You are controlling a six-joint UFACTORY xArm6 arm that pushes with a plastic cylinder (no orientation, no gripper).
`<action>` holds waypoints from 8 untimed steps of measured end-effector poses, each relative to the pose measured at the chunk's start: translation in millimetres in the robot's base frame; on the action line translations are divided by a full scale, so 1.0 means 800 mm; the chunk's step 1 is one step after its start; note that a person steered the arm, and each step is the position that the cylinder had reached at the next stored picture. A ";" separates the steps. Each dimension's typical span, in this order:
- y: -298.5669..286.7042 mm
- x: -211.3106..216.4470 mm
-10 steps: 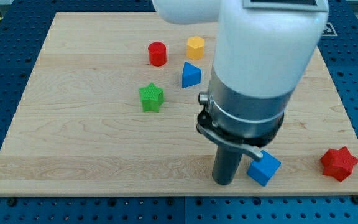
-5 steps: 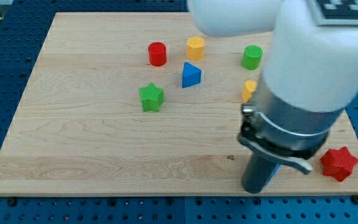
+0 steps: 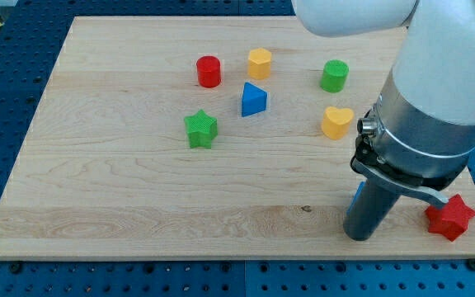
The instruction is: Push the blue cube into red star
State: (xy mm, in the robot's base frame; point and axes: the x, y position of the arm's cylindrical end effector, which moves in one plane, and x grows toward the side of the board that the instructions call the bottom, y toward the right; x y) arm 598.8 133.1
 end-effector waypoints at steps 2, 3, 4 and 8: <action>-0.033 -0.016; -0.043 -0.028; -0.044 -0.038; 0.014 -0.048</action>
State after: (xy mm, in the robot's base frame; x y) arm 560.6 144.2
